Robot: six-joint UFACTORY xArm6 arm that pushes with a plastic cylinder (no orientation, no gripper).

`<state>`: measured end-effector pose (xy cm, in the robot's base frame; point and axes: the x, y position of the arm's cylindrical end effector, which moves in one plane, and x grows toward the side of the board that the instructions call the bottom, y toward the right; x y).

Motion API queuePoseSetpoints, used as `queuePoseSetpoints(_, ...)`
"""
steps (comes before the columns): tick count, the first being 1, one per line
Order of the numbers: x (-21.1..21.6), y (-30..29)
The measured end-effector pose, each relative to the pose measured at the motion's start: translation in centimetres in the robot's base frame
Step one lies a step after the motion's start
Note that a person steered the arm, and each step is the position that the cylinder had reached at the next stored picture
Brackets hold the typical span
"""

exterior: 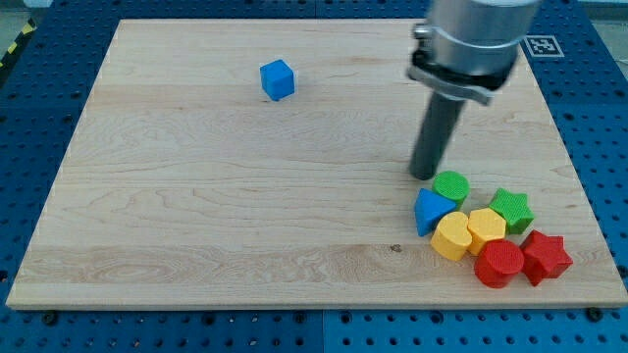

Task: Push the blue cube towards the bottom right

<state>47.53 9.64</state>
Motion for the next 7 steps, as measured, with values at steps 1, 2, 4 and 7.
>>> queuePoseSetpoints(1, -1.8, -9.0)
queuePoseSetpoints(2, -5.9, -18.6)
queuePoseSetpoints(4, -16.6, -22.5)
queuePoseSetpoints(7, -14.1, -15.4)
